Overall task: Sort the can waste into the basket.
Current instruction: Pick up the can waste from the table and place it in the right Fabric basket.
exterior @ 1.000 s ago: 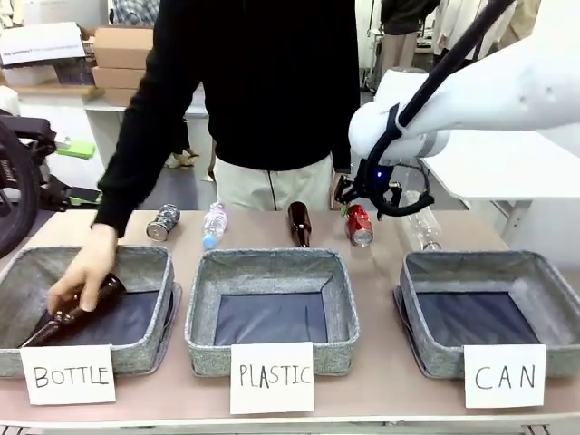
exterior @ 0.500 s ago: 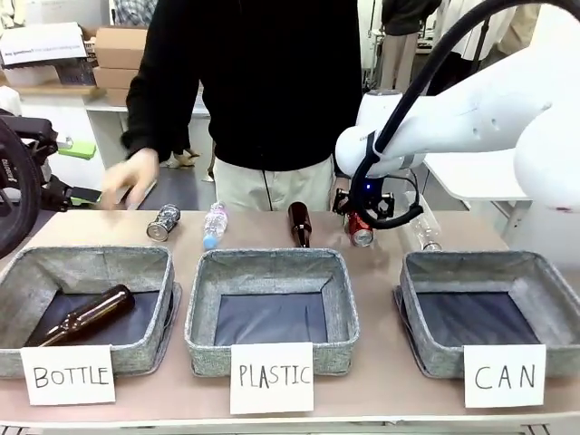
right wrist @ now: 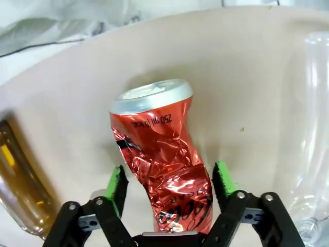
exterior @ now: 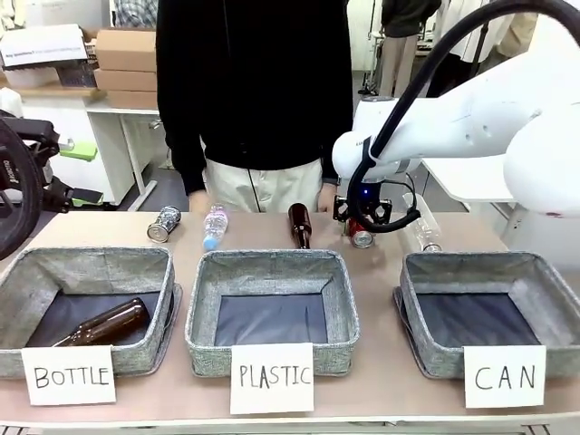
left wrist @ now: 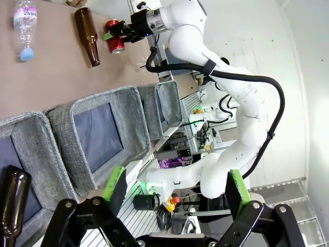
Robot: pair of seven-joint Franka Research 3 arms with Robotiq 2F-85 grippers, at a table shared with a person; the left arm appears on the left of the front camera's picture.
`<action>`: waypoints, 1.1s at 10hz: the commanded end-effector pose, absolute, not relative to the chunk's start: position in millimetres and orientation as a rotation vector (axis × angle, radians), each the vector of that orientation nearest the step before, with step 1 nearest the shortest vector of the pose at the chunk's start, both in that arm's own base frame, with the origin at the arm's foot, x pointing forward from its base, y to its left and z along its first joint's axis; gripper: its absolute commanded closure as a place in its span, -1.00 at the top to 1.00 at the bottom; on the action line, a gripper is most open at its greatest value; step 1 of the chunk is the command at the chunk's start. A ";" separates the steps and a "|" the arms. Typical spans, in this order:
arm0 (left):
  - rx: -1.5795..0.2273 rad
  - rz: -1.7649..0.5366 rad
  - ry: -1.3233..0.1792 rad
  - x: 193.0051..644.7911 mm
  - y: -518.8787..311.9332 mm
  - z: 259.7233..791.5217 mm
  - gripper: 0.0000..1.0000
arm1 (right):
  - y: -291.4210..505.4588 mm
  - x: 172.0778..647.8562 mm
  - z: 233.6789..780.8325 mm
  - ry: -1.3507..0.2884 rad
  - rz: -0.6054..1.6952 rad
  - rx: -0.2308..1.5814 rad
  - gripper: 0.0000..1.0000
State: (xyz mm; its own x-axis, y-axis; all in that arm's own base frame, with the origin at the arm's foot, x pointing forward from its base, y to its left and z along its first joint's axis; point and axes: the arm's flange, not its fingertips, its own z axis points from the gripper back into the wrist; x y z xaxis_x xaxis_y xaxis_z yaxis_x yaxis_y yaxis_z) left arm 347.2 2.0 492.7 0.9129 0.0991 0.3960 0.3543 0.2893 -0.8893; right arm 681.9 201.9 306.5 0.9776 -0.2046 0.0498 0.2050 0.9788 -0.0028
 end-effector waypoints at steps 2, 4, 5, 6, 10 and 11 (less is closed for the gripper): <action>-1.296 -0.197 -0.438 347.8 0.8 493.0 1.00 | 202.0 685.9 308.9 -0.045 -0.201 -0.007 -1.00; -1.296 -0.197 -0.438 347.8 0.8 493.0 1.00 | 198.2 687.1 306.9 -0.044 -0.224 0.002 -1.00; -1.296 -0.197 -0.438 347.8 0.8 493.0 1.00 | 197.5 686.9 305.8 -0.033 -0.227 0.001 -1.00; -1.296 -0.197 -0.438 347.8 0.8 493.0 1.00 | 197.5 686.4 305.8 -0.032 -0.224 0.001 -1.00; -1.296 -0.197 -0.438 347.8 0.8 493.0 1.00 | 184.8 661.5 350.2 0.000 -0.113 0.055 -1.00; -1.296 -0.197 -0.438 347.8 0.8 493.0 1.00 | 165.9 621.9 397.9 0.023 -0.015 0.116 -1.00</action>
State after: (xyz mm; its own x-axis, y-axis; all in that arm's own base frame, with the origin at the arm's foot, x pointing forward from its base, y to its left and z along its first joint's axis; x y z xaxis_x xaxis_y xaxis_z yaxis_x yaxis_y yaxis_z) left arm 347.1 2.4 493.0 0.9125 0.0999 0.3967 0.3547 0.2896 -0.8890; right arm 668.3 193.1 349.6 0.9931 -0.1144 0.0253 0.1134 0.9928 0.0395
